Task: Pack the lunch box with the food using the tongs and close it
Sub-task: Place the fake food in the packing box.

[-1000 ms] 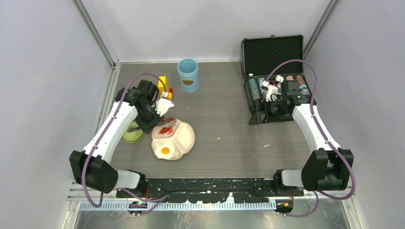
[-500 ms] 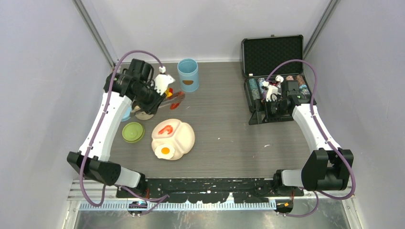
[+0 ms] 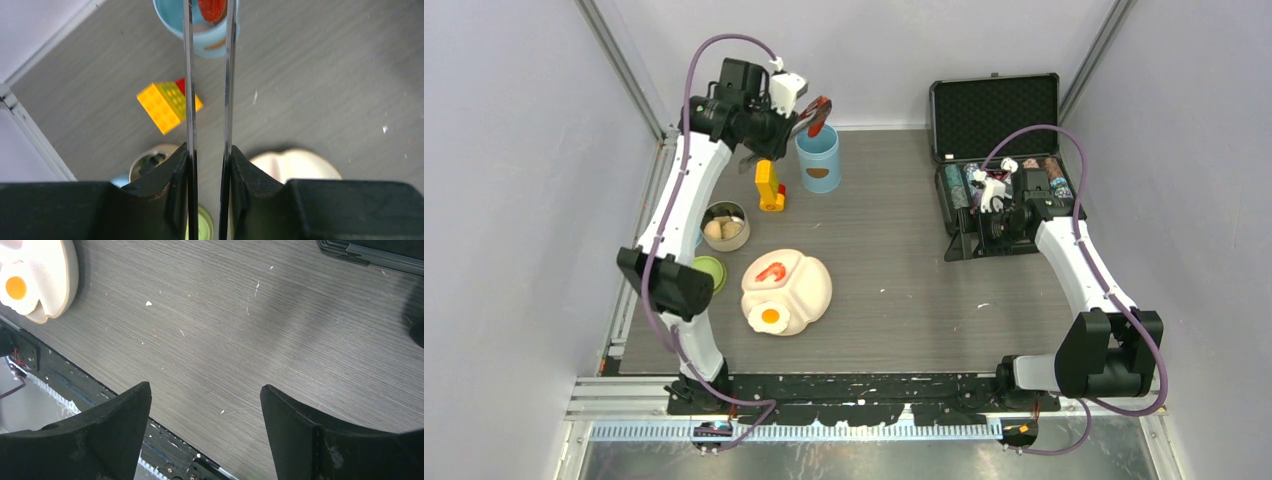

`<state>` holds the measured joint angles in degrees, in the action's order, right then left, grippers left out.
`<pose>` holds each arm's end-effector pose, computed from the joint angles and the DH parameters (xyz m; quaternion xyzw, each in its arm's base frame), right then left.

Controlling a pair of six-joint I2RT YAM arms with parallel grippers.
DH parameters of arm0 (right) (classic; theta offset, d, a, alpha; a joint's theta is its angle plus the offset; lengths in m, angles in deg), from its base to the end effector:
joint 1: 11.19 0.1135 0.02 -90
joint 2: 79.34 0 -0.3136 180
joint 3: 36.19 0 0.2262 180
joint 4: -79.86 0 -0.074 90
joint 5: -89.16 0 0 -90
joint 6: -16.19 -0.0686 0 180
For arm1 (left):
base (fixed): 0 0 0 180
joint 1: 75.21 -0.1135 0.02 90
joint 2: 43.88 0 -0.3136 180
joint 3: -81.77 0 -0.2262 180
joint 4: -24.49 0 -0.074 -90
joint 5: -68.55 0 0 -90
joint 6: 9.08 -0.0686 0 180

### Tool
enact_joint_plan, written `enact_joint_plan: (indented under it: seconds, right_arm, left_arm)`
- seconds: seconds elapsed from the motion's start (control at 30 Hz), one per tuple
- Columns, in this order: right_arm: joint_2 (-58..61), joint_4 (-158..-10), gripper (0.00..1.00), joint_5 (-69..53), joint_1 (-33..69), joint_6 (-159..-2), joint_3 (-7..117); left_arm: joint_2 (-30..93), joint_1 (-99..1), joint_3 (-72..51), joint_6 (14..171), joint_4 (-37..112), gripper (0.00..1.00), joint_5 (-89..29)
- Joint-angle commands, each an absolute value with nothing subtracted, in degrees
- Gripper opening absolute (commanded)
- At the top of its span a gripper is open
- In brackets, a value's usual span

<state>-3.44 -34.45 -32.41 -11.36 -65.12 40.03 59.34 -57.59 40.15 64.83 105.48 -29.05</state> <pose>0.2251 0.0352 0.2985 -0.1277 0.9332 0.2491 0.2252 0.3552 -0.1223 0.4472 0.2919 0.8776 -0.0664 0.3743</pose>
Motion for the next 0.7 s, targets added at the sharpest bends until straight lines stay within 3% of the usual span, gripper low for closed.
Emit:
enact_joint_plan:
  seconds: [0.0,0.33,0.67]
  right_arm:
    - [-3.9,-36.1,0.85,-32.5,-11.2,-64.9,40.0]
    - [-2.5,-36.3,0.85,-32.8,-11.2,-64.2,39.7]
    - [-1.4,-36.7,0.85,-32.8,-11.2,-64.1,39.8]
  left_arm:
    - [65.8,-57.6,49.1,68.6,98.3,0.05,-30.0]
    - [75.0,-58.3,51.4,69.0,96.3,0.07,-28.4]
    - [71.4,-59.6,43.3,70.2,94.2,0.13,-29.3]
